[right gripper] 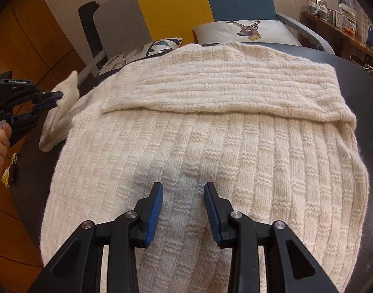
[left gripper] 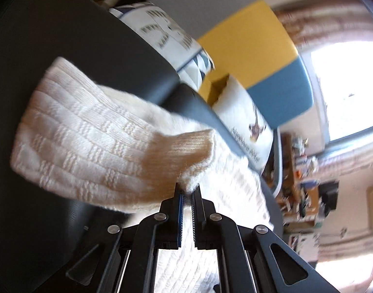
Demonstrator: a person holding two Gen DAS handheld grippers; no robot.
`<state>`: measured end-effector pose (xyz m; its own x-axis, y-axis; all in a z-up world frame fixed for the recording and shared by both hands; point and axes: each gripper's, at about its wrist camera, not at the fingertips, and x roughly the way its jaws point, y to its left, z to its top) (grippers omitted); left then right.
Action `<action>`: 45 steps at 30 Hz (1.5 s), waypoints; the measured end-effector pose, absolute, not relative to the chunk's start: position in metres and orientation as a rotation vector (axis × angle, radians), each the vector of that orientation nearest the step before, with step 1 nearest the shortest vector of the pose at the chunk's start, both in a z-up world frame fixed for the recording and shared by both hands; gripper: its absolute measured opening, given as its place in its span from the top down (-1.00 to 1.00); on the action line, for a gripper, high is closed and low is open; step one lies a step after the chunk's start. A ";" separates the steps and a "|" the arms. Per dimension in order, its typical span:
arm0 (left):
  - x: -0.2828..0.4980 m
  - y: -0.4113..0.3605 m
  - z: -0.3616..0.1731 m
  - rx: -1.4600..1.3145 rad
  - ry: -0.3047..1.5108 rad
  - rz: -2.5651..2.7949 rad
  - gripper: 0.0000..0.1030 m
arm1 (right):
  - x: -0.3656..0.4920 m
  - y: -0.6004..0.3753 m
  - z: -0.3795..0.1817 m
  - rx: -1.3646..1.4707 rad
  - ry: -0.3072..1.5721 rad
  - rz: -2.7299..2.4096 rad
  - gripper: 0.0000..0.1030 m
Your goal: Fold clothes
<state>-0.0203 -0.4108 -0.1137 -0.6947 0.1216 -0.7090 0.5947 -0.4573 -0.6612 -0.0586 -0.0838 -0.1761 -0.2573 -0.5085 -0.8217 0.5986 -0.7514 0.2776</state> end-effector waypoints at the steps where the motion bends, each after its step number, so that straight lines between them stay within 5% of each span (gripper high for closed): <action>1: -0.025 -0.402 -0.115 1.059 1.411 -2.223 0.89 | -0.060 -0.083 -0.175 1.293 0.104 -2.046 0.32; 13: -0.021 -0.376 -0.124 1.181 1.471 -2.307 0.56 | -0.082 -0.097 -0.165 1.319 -0.495 -1.602 0.32; 19: 0.043 -0.408 -0.101 1.065 1.428 -2.354 0.31 | -0.080 -0.146 -0.189 1.423 -0.593 -1.566 0.32; 32: 0.129 -0.461 -0.141 0.934 1.611 -2.211 0.30 | -0.083 -0.217 -0.223 1.543 -0.841 -1.723 0.33; 36: 0.133 -0.465 -0.153 0.864 1.733 -2.158 0.30 | -0.087 -0.238 -0.221 1.560 -0.778 -1.761 0.85; 45: 0.116 -0.459 -0.179 0.664 2.093 -1.950 0.30 | -0.097 -0.257 -0.142 1.319 -0.411 -1.893 0.87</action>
